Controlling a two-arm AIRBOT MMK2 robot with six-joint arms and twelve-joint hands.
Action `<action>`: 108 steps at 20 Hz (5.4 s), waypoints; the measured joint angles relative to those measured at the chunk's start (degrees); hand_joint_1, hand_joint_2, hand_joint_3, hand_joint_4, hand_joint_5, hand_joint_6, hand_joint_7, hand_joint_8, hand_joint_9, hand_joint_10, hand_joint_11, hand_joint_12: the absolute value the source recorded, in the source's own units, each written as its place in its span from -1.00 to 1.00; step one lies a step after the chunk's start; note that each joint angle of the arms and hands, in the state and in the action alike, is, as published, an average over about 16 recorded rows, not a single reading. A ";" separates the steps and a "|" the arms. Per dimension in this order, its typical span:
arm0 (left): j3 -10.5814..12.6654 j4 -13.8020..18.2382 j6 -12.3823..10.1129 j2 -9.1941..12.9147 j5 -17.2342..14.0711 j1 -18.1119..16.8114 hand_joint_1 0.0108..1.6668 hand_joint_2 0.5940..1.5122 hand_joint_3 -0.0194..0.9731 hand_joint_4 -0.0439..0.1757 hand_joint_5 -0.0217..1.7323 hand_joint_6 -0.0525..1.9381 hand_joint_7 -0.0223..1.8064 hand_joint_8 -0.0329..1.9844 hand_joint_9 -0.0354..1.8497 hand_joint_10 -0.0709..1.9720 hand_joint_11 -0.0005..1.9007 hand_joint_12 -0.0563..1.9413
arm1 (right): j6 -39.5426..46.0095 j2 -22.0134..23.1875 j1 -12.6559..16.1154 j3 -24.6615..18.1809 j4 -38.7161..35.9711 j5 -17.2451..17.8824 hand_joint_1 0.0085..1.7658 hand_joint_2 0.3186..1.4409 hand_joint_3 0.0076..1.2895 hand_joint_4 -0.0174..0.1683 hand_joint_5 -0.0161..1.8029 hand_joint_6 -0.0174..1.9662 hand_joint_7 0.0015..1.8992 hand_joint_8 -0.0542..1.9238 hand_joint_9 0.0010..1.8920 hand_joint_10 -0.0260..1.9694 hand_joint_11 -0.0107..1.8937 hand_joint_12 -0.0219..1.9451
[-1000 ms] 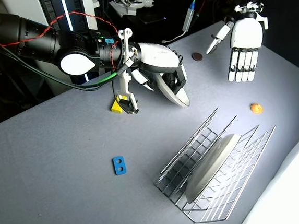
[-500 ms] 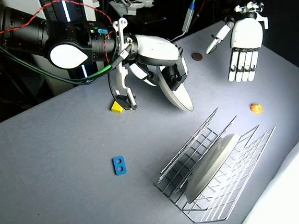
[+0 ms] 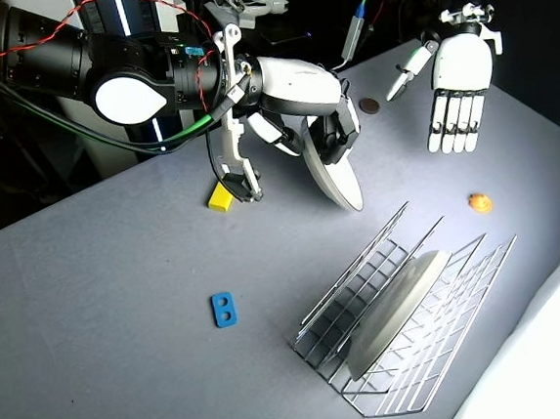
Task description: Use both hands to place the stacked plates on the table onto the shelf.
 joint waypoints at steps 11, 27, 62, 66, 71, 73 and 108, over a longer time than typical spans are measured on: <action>-0.06 0.15 0.00 0.00 -0.29 0.01 -0.99 0.06 -0.92 -0.55 -0.95 -0.93 -0.96 -0.97 -0.95 -0.92 -0.98 -0.94 | 0.00 -1.54 -1.92 1.45 0.13 0.46 0.36 0.25 -0.99 -0.76 0.03 0.08 0.11 -0.07 0.39 -0.94 -0.08 0.09; -1.42 5.77 0.00 0.04 -10.47 -0.41 -0.99 0.08 -0.92 -0.56 -0.95 -0.93 -0.96 -0.97 -0.95 -0.92 -0.98 -0.94 | -0.02 -5.65 -4.78 5.27 0.56 1.20 0.34 0.40 -0.99 -0.75 -0.02 0.07 0.06 -0.15 0.29 -0.95 -0.18 0.12; -13.77 17.94 0.01 1.72 -2.75 -6.37 -0.99 0.10 -0.92 -0.59 -0.95 -0.93 -0.95 -0.97 -0.94 -0.92 -0.98 -0.94 | 63.83 23.29 3.06 4.74 -54.13 27.10 0.12 0.12 -0.99 -0.83 -0.96 -0.96 -0.99 -0.93 -0.99 -0.96 -0.98 -0.97; -14.31 16.50 0.01 1.94 -0.59 -6.58 -0.99 0.10 -0.92 -0.58 -0.95 -0.93 -0.95 -0.97 -0.94 -0.92 -0.98 -0.94 | 65.15 23.55 3.68 5.62 -55.79 28.77 0.12 0.12 -0.99 -0.83 -0.96 -0.96 -0.99 -0.93 -0.99 -0.96 -0.98 -0.97; -15.24 15.44 0.01 2.18 0.01 -6.83 -0.99 0.09 -0.92 -0.57 -0.95 -0.93 -0.95 -0.97 -0.94 -0.92 -0.98 -0.94 | 65.28 23.42 3.55 6.43 -55.76 28.83 0.12 0.12 -0.99 -0.83 -0.96 -0.96 -0.99 -0.93 -0.99 -0.96 -0.98 -0.97; -15.65 15.22 0.01 2.25 -0.13 -6.94 -0.99 0.09 -0.92 -0.57 -0.95 -0.93 -0.95 -0.97 -0.94 -0.92 -0.98 -0.94 | 65.29 23.34 3.30 6.60 -55.50 28.57 0.11 0.12 -0.99 -0.83 -0.96 -0.96 -0.98 -0.93 -0.99 -0.96 -0.98 -0.97; -20.21 12.00 0.05 2.29 6.13 0.46 -0.99 0.10 -0.92 -0.59 -0.97 -0.94 -0.99 -0.98 -0.97 -0.96 -0.99 -0.95 | 54.54 20.30 -0.85 5.73 -48.82 21.03 0.19 0.16 -0.99 -0.83 -0.96 -0.96 -0.99 -0.93 -0.99 -0.96 -0.98 -0.97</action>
